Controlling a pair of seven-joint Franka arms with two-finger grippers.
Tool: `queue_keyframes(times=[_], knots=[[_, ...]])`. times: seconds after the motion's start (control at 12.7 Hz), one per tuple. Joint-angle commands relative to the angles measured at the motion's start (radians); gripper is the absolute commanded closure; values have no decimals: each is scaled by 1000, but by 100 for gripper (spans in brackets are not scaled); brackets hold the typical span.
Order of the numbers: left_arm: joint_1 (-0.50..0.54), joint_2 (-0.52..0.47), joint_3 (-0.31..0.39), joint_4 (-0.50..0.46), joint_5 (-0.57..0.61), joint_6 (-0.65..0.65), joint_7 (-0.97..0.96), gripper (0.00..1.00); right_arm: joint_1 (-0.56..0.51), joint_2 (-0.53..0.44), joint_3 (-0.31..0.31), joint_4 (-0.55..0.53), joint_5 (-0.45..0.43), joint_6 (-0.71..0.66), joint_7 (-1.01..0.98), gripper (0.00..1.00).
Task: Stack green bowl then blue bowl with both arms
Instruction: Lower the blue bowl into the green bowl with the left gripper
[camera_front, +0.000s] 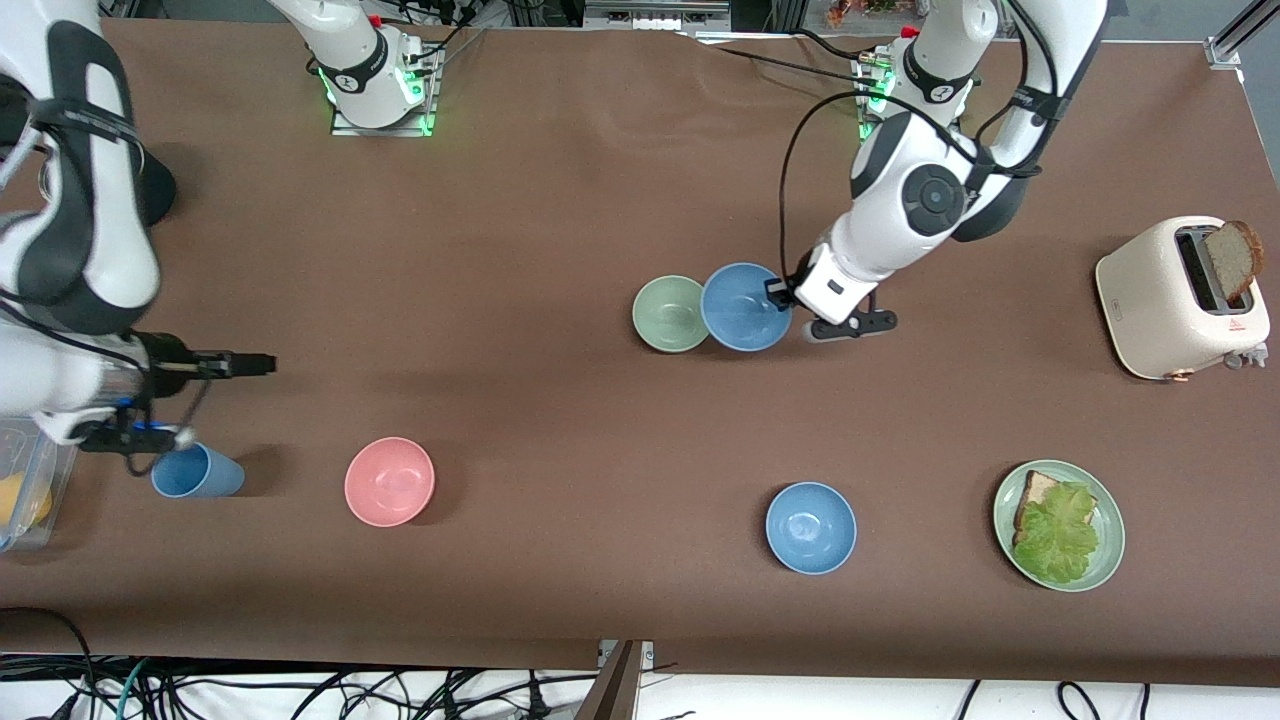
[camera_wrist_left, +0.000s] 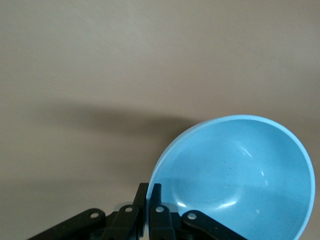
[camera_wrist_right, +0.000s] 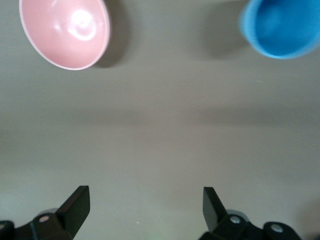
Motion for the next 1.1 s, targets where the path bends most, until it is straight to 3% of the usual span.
queue_keyframes(times=[0.0,0.31,1.02], knots=[[-48,78,-5,78,27,-10,-58,100,10,-105,-60,-67,-12,-18,-6,0],[-99,136,-5,77,51,72,-62,100,12,-227,-53,-73,-137,-47,-8,0],[-136,201,-5,77,96,142,-43,100,18,-387,-29,-152,-148,-28,-17,0]])
